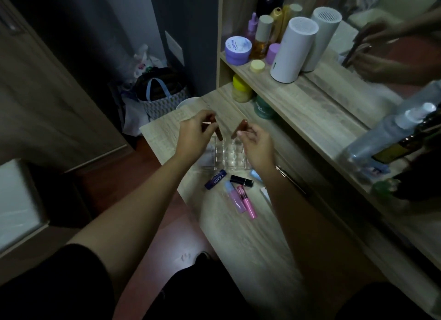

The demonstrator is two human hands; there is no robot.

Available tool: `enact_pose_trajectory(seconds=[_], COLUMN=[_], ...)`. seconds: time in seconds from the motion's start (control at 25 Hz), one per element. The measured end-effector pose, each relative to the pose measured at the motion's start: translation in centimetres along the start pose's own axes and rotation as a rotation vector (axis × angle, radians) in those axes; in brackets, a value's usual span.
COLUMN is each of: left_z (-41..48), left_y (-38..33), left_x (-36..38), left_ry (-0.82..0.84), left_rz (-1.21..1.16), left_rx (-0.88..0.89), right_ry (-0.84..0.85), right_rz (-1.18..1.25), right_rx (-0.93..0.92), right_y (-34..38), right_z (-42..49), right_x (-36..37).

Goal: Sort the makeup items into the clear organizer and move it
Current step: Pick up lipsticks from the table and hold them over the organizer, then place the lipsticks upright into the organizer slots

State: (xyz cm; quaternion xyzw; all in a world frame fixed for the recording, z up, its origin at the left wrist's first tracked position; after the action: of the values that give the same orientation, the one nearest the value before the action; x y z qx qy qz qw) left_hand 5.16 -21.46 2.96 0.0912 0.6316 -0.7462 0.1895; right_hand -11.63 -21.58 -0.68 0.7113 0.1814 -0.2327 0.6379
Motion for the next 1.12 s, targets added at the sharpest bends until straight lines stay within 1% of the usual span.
enact_pose_trajectory(seconds=[0.12, 0.28, 0.44, 0.64, 0.76, 0.92, 0.96, 1.0, 1.04, 1.12], left_z=[0.9, 0.9, 0.8, 0.6, -0.4, -3.1, -4.1, -5.3, -6.5, -9.2], left_y=[1.0, 2.4, 3.0, 2.8, 2.0, 0.7, 0.3, 0.0, -0.3, -0.6], left_x=[1.3, 2.5, 2.9, 2.7, 2.6, 2.7, 3.1, 3.7, 4.5, 6.5], left_ry=[0.114, 0.195, 0.202, 0.207, 0.174, -0.016, -0.055, -0.057, -0.011, 0.167], left_rz=[0.109, 0.137, 0.124, 0.128, 0.112, 0.077, 0.073, 0.077, 0.085, 0.158], left_rx=[0.03, -0.022, -0.03, -0.067, -0.094, -0.073, -0.053, -0.033, -0.014, 0.011], right_ry=[0.025, 0.08, 0.123, 0.141, 0.13, 0.052, 0.036, 0.023, 0.007, -0.019], right_rz=[-0.133, -0.195, -0.216, -0.243, -0.229, -0.22, -0.226, -0.242, -0.271, -0.397], right_rx=[-0.006, -0.014, -0.01, -0.066, -0.091, -0.136, -0.142, -0.141, -0.131, -0.091], right_y=[-0.8, -1.5, -1.8, -1.6, -1.5, -1.9, -2.2, -2.7, -3.2, -4.9], right_z=[0.8, 1.1, 1.6, 1.9, 1.4, 0.4, 0.0, -0.5, -1.1, -2.5], right_x=[1.2, 2.4, 2.7, 2.1, 1.2, -0.9, -1.8, -2.6, -3.4, -4.7])
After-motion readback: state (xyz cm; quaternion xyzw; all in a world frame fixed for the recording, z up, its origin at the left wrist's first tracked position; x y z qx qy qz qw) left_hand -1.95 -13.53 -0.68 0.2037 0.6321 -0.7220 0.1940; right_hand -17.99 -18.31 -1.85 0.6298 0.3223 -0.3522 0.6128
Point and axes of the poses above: each hand's wrist, its own z-axis towards the middle knuckle, its own x-axis out of the palm, y = z × x, the point moved 1 cm from there along z, towards the middle knuckle, and after that the axes turned 14 degrees about -z, right-handed, at the moved point
